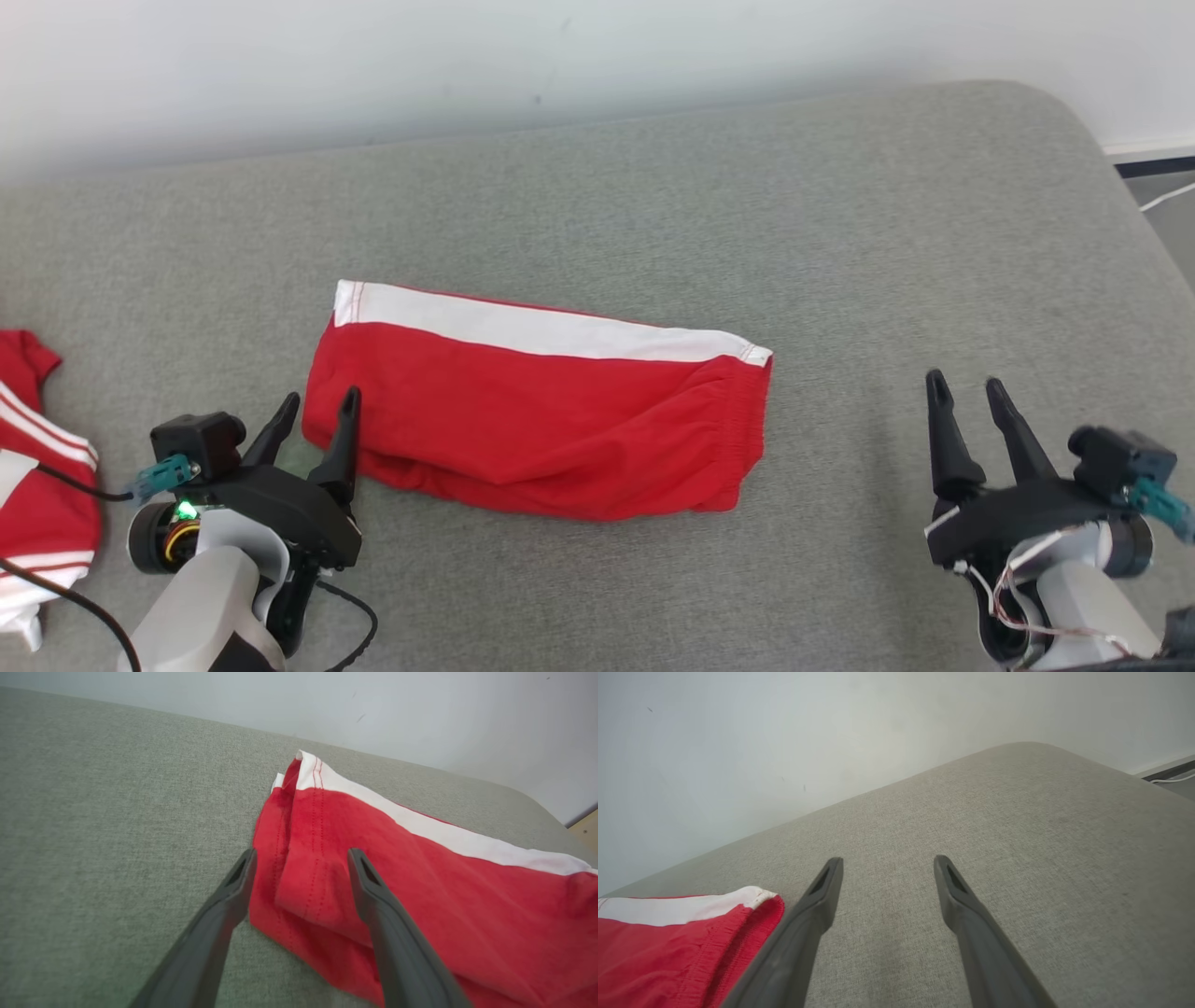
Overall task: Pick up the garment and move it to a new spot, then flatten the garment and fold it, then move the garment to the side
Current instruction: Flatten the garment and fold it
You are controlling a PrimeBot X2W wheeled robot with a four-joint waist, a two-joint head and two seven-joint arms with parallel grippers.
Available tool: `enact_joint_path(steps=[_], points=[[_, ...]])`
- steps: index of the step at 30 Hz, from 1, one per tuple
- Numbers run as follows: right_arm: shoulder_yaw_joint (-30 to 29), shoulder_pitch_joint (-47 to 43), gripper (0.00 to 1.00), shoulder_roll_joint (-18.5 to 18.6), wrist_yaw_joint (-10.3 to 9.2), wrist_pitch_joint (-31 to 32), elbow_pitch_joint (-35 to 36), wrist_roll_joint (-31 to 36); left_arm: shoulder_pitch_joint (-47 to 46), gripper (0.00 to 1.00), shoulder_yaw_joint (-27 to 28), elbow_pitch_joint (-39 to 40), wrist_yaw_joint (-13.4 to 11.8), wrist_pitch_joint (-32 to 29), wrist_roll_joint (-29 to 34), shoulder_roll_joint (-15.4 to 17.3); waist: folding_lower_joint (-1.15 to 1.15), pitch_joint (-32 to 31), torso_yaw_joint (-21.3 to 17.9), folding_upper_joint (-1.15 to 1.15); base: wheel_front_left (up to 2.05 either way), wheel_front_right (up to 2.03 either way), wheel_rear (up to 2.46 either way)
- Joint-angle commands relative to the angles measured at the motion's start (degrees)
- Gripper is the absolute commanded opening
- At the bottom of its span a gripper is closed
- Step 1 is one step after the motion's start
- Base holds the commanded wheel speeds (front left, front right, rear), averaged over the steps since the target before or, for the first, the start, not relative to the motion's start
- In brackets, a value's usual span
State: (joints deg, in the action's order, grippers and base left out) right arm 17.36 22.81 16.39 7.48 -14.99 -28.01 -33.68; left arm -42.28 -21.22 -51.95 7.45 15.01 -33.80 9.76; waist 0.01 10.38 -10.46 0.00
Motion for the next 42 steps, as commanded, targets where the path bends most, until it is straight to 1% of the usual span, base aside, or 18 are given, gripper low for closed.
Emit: enact_joint_path(steps=[1, 4, 9, 14, 18, 19, 21, 26, 29, 39, 42], points=[[-2.2, -1.6, 1.0, -1.2, 0.03, -0.3, 0.7, 2.9, 1.0, 1.0, 1.1, -0.8, -0.3, 0.2, 1.1, -0.1, -0.01, -0.7, -0.8, 0.0, 0.0, 0.0, 0.0], [-5.1, -3.5, 1.0, -2.8, 0.04, -0.3, 1.2, 6.3, 1.4, 1.0, 2.9, -1.7, -1.0, 0.2, 2.6, -0.3, -0.01, -0.7, -1.6, 0.0, 0.0, 0.0, 0.0], [-7.4, -5.5, 1.0, -4.5, 0.03, -0.3, 2.1, 8.6, 1.7, 1.0, 5.5, -3.7, -3.1, 0.2, 4.6, -0.3, -0.01, -0.6, -2.9, 0.0, 0.0, 0.0, 0.0], [-8.4, -6.4, 1.0, -5.3, 0.03, -0.3, 2.5, 9.2, 1.5, 1.0, 6.7, -6.5, -3.3, 0.2, 5.5, -0.9, -0.01, -0.6, -3.6, 0.0, 0.0, 0.0, 0.0], [-8.9, -6.4, 1.0, -5.6, 0.03, -0.3, 2.6, 9.6, 1.1, 1.0, 7.2, -8.7, -2.6, 0.1, 5.8, -1.6, -0.01, -0.4, -3.9, 0.0, 0.0, 0.0, 0.0], [-9.0, -6.4, 1.0, -5.7, 0.03, -0.3, 2.7, 9.5, 1.0, 0.94, 7.4, -8.9, -2.5, 0.1, 6.0, -1.7, -0.01, -0.4, -3.9, 0.0, 0.0, 0.0, 0.0], [-9.2, -6.3, 1.0, -5.8, 0.03, -0.3, 2.7, 9.6, 1.0, 0.0, 7.7, -9.2, -1.9, 0.1, 6.0, -2.0, -0.01, -0.4, -3.8, 0.0, 0.0, 0.0, 0.0], [-9.5, -6.3, 1.0, -6.1, 0.03, -0.3, 2.4, 9.4, 2.4, 0.0, 8.9, -7.5, -1.2, 0.1, 6.7, -2.3, -0.01, -1.2, -3.2, 0.0, 0.0, 0.0, 0.0], [-9.9, -7.0, 1.0, -6.2, 0.03, -0.3, 2.0, 9.0, 4.3, 0.0, 10.5, -5.2, -1.1, 0.1, 7.1, -3.1, -0.01, -2.3, -2.4, 0.0, 0.0, 0.0, 0.0], [-9.9, -9.0, 1.0, -6.8, 0.03, -0.3, 0.1, 8.9, 12.2, 0.0, 15.7, 0.6, -3.1, 0.2, 9.9, -5.5, -0.01, -7.3, 0.8, 0.0, 0.0, 0.0, 0.0], [-9.7, -9.7, 1.0, -6.7, 0.03, -0.3, -0.2, 8.8, 14.5, 0.0, 16.5, 1.6, -3.0, 0.2, 10.6, -6.0, -0.01, -8.6, 1.8, 0.0, 0.0, 0.0, 0.0]])
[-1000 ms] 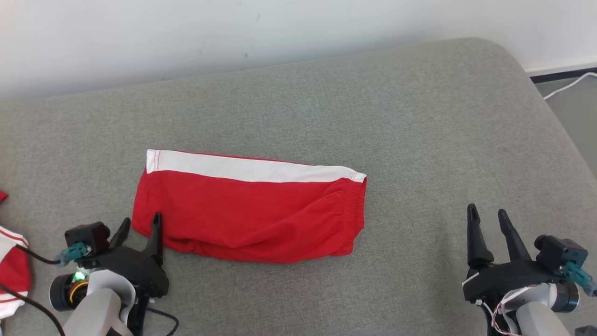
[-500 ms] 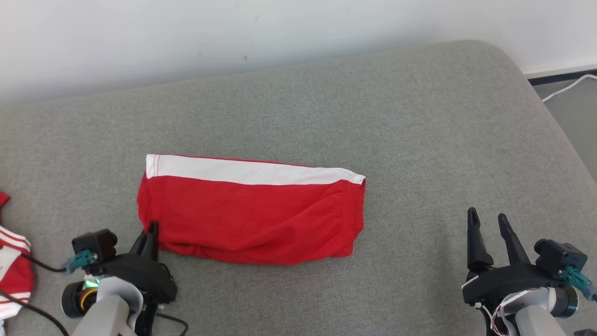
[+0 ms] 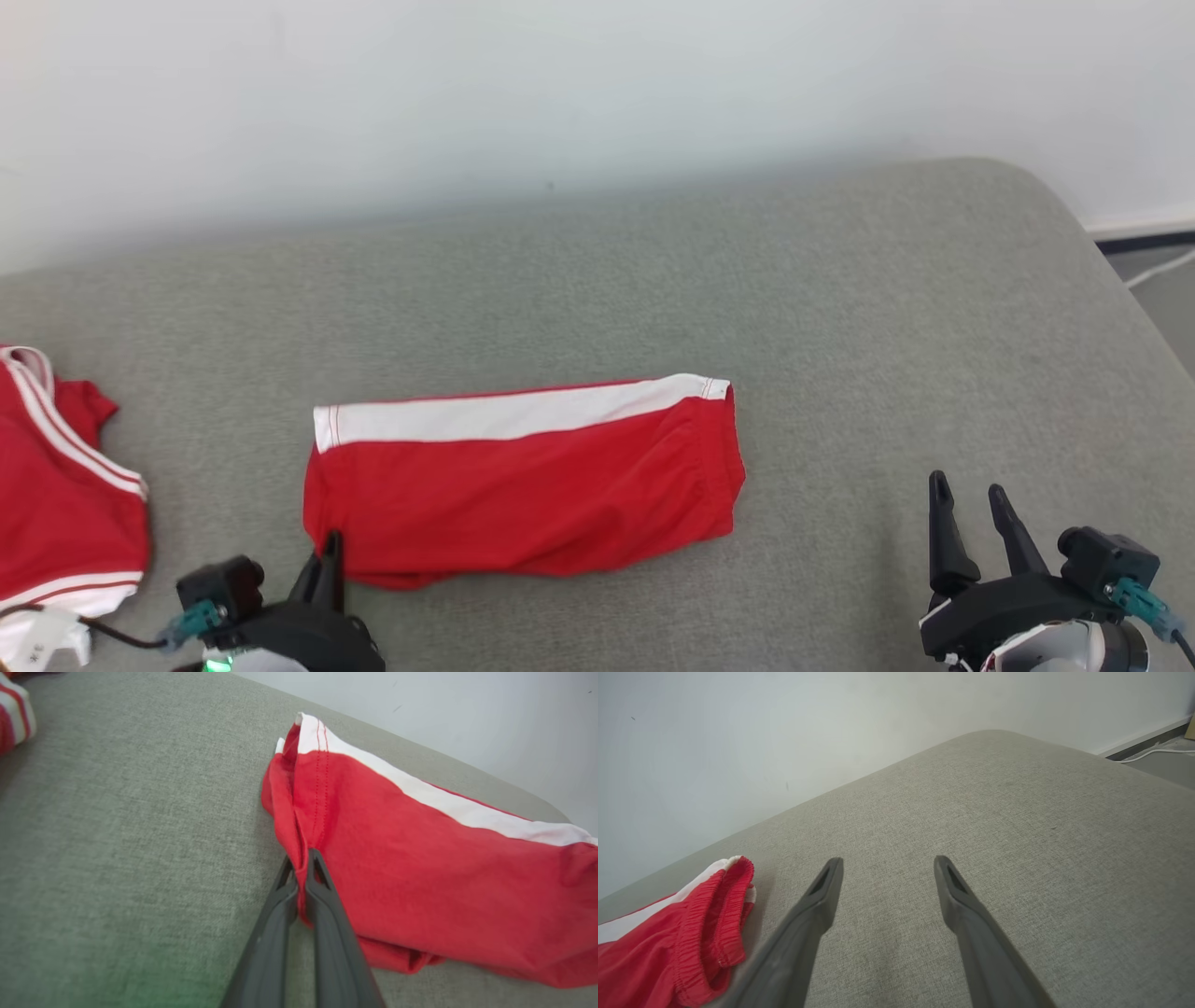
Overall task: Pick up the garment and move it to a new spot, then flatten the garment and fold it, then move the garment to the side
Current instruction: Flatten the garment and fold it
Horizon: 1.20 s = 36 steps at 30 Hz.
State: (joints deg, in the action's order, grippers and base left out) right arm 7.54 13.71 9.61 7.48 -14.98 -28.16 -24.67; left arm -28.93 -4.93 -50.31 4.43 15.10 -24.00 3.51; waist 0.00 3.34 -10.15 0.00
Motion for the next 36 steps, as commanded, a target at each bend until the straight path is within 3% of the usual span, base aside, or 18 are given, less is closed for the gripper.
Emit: enact_joint_path(steps=[1, 2, 3, 4, 5, 6, 7, 20, 36], points=[[0.1, -0.7, 1.0, 0.1, 0.03, -0.3, -0.2, -0.2, 1.6, 0.0, 0.3, 0.2, 0.1, 0.1, 1.1, 0.1, 0.0, -1.8, 1.8, 0.0, 0.0, 0.0, 0.0], [0.3, -0.8, 1.0, 0.2, 0.03, -0.3, -0.2, -0.3, 2.1, 0.24, 0.3, 0.3, 0.1, 0.1, 1.0, -0.1, 0.0, -2.0, 2.1, 0.0, 0.0, 0.0, 0.0], [0.3, -1.0, 1.0, 0.3, 0.03, -0.3, -0.3, -0.3, 2.5, 0.41, 0.6, 0.5, 0.0, 0.1, 1.1, -0.2, 0.0, -2.2, 2.3, 0.0, 0.0, 0.0, 0.0], [0.3, -1.2, 1.0, 0.3, 0.03, -0.3, -0.4, -0.3, 3.0, 0.66, 0.8, 0.7, 0.0, 0.1, 1.3, -0.3, 0.0, -2.3, 2.5, 0.0, 0.0, 0.0, 0.0], [0.3, -1.3, 1.0, 0.4, 0.03, -0.3, -0.4, -0.3, 3.5, 0.65, 0.9, 0.9, 0.1, 0.1, 1.5, -0.4, 0.0, -2.4, 2.7, 0.0, 0.0, 0.0, 0.0], [0.4, -1.3, 1.0, 0.4, 0.03, -0.3, -0.5, -0.4, 3.7, 0.74, 1.2, 1.3, -0.1, 0.1, 1.7, -0.5, 0.0, -2.5, 2.8, 0.0, 0.0, 0.0, 0.0], [0.4, -1.4, 1.0, 0.4, 0.03, -0.3, -0.5, -0.4, 3.9, 1.0, 1.5, 1.9, -0.4, 0.1, 2.1, -0.5, 0.0, -2.6, 3.0, 0.0, 0.0, 0.0, 0.0], [2.8, -0.7, 1.0, -0.9, 0.03, -0.3, -0.3, 0.6, 11.7, 1.0, 3.9, 14.9, -3.5, 0.1, 10.2, -0.6, 0.0, -4.5, 7.0, 0.0, 0.0, 0.0, 0.0], [1.9, 4.0, 1.0, -3.4, 0.03, -0.3, -7.4, 5.4, 17.1, 1.0, 5.6, 21.3, -2.5, 0.1, 13.1, -0.6, 0.0, -3.7, 17.8, 0.0, 0.0, 0.0, 0.0]])
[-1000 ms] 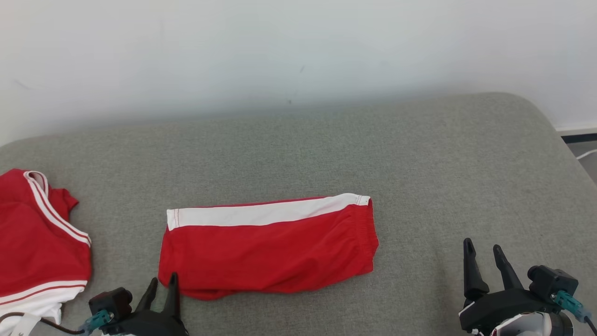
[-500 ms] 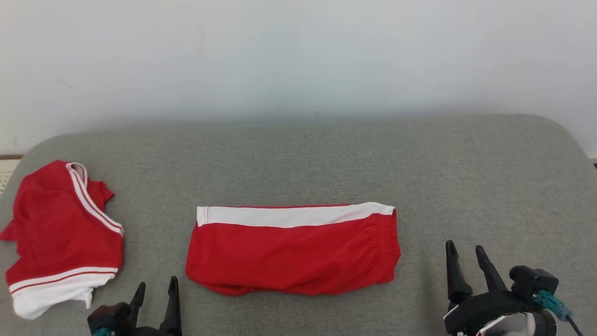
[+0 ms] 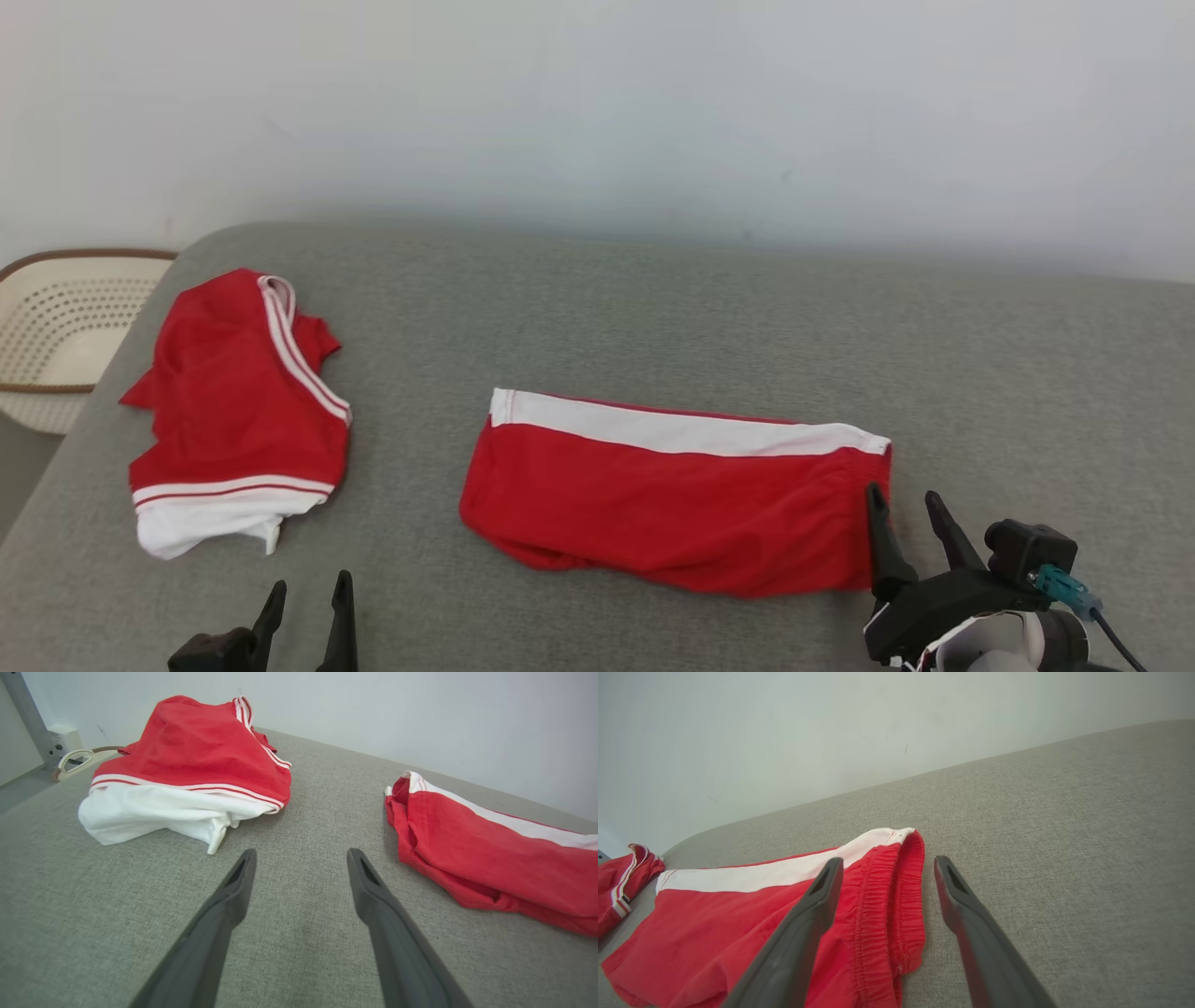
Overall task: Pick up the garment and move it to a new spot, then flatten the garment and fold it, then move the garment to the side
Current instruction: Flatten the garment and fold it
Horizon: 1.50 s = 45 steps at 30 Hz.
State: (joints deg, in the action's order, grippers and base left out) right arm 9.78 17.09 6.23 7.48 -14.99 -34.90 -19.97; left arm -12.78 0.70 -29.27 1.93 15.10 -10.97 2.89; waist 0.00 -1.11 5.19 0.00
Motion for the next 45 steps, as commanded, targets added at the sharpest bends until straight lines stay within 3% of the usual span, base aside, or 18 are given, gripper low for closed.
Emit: enact_joint_path(steps=[1, 14, 27, 28, 29, 30, 31, 45], points=[[-1.0, 1.2, 1.0, -0.1, 0.03, -0.3, -1.6, 1.2, 1.2, 1.0, 0.0, 0.3, 0.1, 0.1, 0.0, 0.0, 0.0, 1.0, 3.0, 0.0, 0.0, 0.0, 0.0], [-9.5, 5.1, 1.0, -1.9, 0.03, -0.2, -14.3, 6.7, 0.4, 1.0, -0.4, 1.4, 1.0, 0.1, 0.9, 0.0, 0.0, 4.6, 7.1, 0.0, 0.0, 0.0, 0.0], [-6.0, 6.9, 1.0, -3.7, 0.19, 0.3, -20.6, 3.6, -0.6, 1.0, -1.6, 1.6, 1.4, 0.1, 0.4, 0.0, 0.0, 6.3, 8.9, 0.0, 0.0, 0.0, 0.0], [-5.5, 7.0, 0.8, -3.8, 0.2, 0.4, -20.9, 3.0, -0.6, 1.0, -1.6, 1.6, 1.4, 0.1, 0.4, 0.0, 0.0, 6.3, 9.0, 0.0, 0.0, 0.0, 0.0], [-5.1, 7.1, 0.44, -3.9, 0.24, 0.5, -20.9, 2.6, -0.6, 1.0, -1.6, 1.7, 1.4, 0.1, 0.4, 0.0, 0.0, 6.4, 9.0, 0.0, 0.0, 0.0, 0.0], [-4.8, 7.2, 0.19, -3.9, 0.25, 0.5, -20.9, 2.2, -0.5, 1.0, -1.6, 1.7, 1.4, 0.1, 0.3, 0.0, 0.0, 6.4, 9.0, 0.0, 0.0, 0.0, 0.0], [-4.8, 7.2, 0.0, -3.9, 0.24, 0.5, -20.7, 1.6, -0.5, 1.0, -1.6, 1.8, 1.4, 0.1, 0.3, 0.0, 0.0, 6.4, 9.0, 0.0, 0.0, 0.0, 0.0], [-7.7, 5.8, 0.0, 1.8, -0.03, -0.1, -16.9, -0.5, 1.3, 1.0, -1.8, 1.4, 1.4, 0.1, 0.1, 0.0, 0.0, 4.0, 6.3, 0.0, 0.0, 0.0, 0.0]])
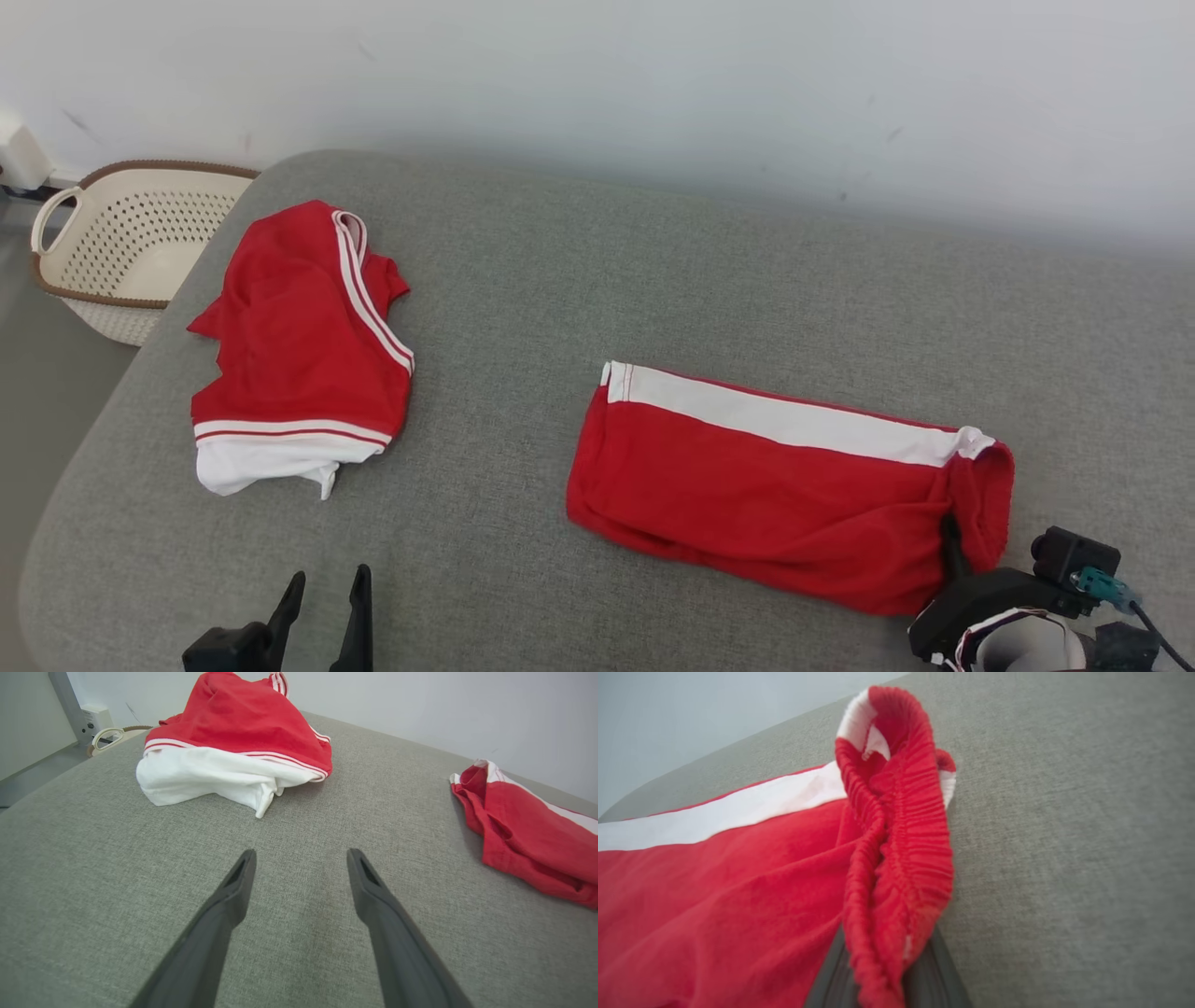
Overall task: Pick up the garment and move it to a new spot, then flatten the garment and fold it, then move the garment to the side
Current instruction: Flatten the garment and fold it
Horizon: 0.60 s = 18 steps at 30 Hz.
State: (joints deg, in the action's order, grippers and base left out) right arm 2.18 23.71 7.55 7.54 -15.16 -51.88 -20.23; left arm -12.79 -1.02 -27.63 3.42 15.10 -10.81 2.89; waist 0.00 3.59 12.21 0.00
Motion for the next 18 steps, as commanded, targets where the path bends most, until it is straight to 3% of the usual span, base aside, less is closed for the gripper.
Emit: enact_joint_path(steps=[1, 8, 18], points=[[0.0, -1.1, 0.0, 0.9, -0.09, 0.0, 0.2, -0.1, 1.5, 1.0, -0.1, -0.3, -0.1, 0.1, -0.1, 0.0, 0.0, -1.0, -1.0, 0.0, 0.0, 0.0, 0.0], [3.6, 0.3, 0.0, 4.3, -0.07, 0.0, 2.2, 1.8, 2.5, 1.0, -0.7, -0.6, -0.2, 0.1, -0.8, 0.0, 0.0, -2.5, -3.7, 0.0, 0.0, 0.0, 0.0], [22.1, 2.6, 0.0, 2.6, -0.07, 1.7, 10.3, -4.5, 2.0, 1.0, -2.9, -0.7, -0.4, 0.1, -2.3, 0.0, 0.0, -3.1, -5.0, 0.0, 0.0, 0.0, 0.0]])
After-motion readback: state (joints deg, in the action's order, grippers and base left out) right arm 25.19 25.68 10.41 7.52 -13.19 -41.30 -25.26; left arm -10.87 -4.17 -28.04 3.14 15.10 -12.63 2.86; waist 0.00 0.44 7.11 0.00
